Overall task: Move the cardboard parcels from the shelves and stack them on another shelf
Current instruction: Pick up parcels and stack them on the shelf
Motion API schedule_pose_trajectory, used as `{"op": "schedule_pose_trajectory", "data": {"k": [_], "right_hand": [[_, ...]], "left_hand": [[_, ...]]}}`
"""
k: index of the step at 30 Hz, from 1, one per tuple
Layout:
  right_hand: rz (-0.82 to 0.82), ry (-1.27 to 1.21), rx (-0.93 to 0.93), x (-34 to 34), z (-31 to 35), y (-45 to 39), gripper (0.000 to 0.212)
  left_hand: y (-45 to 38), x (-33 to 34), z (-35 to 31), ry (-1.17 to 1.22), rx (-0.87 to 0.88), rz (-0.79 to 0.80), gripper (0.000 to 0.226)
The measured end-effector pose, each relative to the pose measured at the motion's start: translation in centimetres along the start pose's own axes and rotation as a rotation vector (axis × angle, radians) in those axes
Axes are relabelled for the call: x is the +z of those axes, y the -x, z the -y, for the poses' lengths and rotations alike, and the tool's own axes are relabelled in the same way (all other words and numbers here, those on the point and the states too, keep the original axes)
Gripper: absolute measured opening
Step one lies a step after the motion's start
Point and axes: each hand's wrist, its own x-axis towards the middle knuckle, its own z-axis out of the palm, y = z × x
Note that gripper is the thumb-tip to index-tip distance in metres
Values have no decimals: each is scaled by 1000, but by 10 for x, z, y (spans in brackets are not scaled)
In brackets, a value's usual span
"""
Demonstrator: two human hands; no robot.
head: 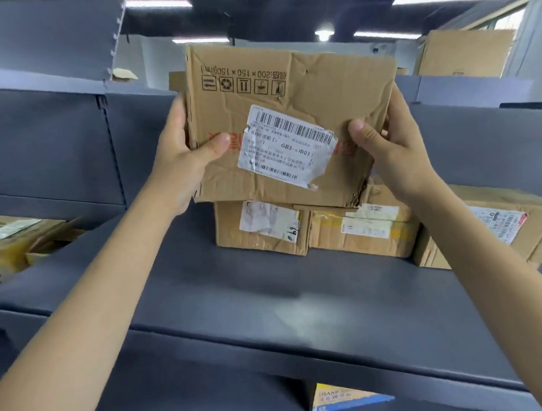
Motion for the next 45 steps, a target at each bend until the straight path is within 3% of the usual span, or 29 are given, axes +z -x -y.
{"op": "schedule_pose_trajectory", "data": {"k": [5,12,17,23,28,36,40,43,45], "right_hand": [[-56,59,66,29,-20,-42,80],[-78,125,190,52,-68,-59,76],[-79,129,263,57,-90,-60,75],[-92,104,390,75,-109,-61,63],[-98,115,429,78,-114,-60,66],[-34,36,542,78,-114,-49,70],[-59,136,536,81,-107,-48,48],[-39,164,512,84,-98,-47,45],[-27,193,497,89,-95,-47,43]], "left_hand": [[-58,-10,26,11,-44,71,47],[-88,-9,89,36,-161,148,65],[-99,-4,127,5,-234,216,59],[-105,-1,157,-39,-288,163,63],[-107,0,163,-170,-304,127,60],[-96,-12,159,-94,-368,223,60],[-93,-16,155,-105,-412,186,55],[-93,-21,154,-109,-410,133,40],[-90,-25,155,-113,-426,123,44]]}}
